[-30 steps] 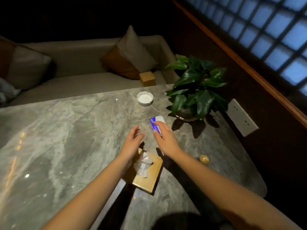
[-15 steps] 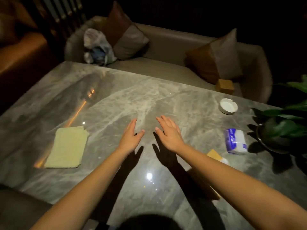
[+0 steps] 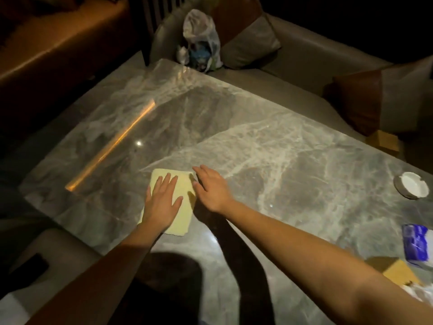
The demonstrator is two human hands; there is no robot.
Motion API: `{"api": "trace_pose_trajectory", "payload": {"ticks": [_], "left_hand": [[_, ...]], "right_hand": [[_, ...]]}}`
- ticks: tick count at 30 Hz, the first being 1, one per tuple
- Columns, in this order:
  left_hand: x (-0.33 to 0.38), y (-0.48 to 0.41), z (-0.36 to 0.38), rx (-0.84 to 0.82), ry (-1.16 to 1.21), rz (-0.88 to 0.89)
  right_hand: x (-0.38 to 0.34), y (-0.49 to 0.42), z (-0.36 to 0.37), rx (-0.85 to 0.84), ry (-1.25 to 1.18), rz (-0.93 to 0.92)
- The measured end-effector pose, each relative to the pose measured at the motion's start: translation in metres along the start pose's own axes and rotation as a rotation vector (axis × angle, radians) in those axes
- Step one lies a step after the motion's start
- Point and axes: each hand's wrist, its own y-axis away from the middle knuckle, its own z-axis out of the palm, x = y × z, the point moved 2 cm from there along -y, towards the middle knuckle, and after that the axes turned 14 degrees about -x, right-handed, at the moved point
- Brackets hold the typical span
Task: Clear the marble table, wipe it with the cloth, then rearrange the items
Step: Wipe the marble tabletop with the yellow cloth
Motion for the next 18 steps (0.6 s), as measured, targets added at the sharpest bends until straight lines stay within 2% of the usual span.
{"api": "trace_pose_trajectory", "payload": {"ticks": [4,6,9,14,18], "left_hand": [[-0.053,-0.015,-0.015,-0.016,-0.028,0.028],[-0.075,-0.026,-0.019,-0.069,-0.084,0.017],[-0.102,-0.047,-0.024,-0.131,-0.151,0.008],[-0.118,-0.09,-0.037,-0.085,-0.288,0.138],[-0.123,-0.138,-0.06,-0.024,-0.293,0.173]], "right_hand": [[-0.047,-0.028,0.047,-0.02,0.027,0.016],[-0.059,-0.034,0.078,-0.068,0.041,0.078],[-0.064,-0.045,0.102,-0.044,0.102,0.179],[-0.055,-0.067,0.102,0.122,0.261,0.256],[-0.043,-0.096,0.082,0.112,0.304,0.242]]}}
